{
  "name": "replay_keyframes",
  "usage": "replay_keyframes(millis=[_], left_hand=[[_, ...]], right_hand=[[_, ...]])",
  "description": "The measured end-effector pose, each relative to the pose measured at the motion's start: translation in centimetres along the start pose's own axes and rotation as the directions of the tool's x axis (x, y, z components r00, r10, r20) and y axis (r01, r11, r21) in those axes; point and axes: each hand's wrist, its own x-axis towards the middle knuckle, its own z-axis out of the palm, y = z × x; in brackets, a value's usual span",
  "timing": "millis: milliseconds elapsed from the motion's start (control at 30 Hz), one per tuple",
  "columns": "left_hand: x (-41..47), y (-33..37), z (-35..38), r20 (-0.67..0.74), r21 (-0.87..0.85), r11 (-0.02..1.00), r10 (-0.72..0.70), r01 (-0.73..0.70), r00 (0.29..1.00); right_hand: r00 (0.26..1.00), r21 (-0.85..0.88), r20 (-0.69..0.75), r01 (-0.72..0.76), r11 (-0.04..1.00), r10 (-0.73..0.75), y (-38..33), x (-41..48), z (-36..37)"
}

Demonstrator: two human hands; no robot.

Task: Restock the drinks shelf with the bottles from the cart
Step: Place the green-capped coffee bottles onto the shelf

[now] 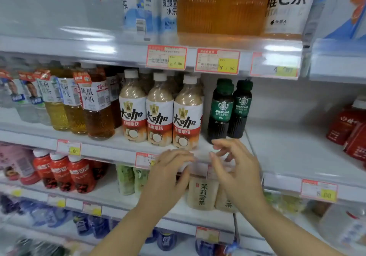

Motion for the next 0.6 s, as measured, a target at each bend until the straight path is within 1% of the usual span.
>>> replay_keyframes(millis=[67, 100, 167, 233, 300, 333, 400, 433, 500, 567, 600], left_hand=[[-3.1, -1.4, -0.6, -0.023, -0.031, 0.998, -0.053, 0.052, 0.998], [-5.0, -2.4, -1.0, -0.014, -0.046, 0.994, -0.096, 0.095, 0.995], [-9.3, -5.1, -1.7, 0.035, -0.054, 0.977, -0.206, 0.208, 0.978], [-14.2, -8.3, -2.5, 0.1, -0.03, 0.935, -0.349, 0.353, 0.932], [-19.4, -11.5, -3.6, 0.146, 0.023, 0.883, -0.467, 0.469, 0.872], [-21.9, -12.8, -4.1, 0.167, 0.048, 0.851, -0.523, 0.523, 0.836], [-26.6, -15.3, -5.1, 0.212, 0.097, 0.765, -0.641, 0.637, 0.738], [-28.8, -16.5, -5.6, 0.234, 0.123, 0.719, -0.691, 0.684, 0.684], [-33.0, -18.6, -6.2, 0.285, 0.175, 0.648, -0.754, 0.741, 0.592], [-36.8, -20.7, -6.6, 0.328, 0.217, 0.594, -0.792, 0.775, 0.515], [-38.5, -21.7, -6.7, 0.344, 0.228, 0.565, -0.809, 0.793, 0.478]], right_hand=[[0.992, 0.037, 0.121, 0.038, 0.999, -0.042, -0.6, -3.8, 2.1], [0.98, 0.054, 0.196, 0.011, 0.999, -0.021, -0.6, -5.7, 3.7], [0.927, 0.057, 0.368, -0.099, 0.994, 0.071, -0.3, -9.5, 7.3], [0.843, 0.003, 0.508, -0.21, 0.978, 0.179, 0.4, -13.3, 11.5], [0.718, -0.091, 0.64, -0.285, 0.954, 0.276, 1.2, -16.8, 15.7], [0.643, -0.147, 0.698, -0.301, 0.942, 0.314, 1.4, -18.4, 17.7], [0.475, -0.247, 0.79, -0.333, 0.91, 0.388, 1.7, -21.5, 21.4], [0.398, -0.29, 0.819, -0.336, 0.896, 0.414, 2.0, -23.0, 23.2], [0.265, -0.362, 0.85, -0.333, 0.87, 0.455, 2.6, -26.3, 26.7], [0.161, -0.431, 0.85, -0.334, 0.838, 0.502, 3.6, -29.6, 30.0], [0.124, -0.471, 0.839, -0.323, 0.821, 0.529, 4.3, -31.2, 31.5]])
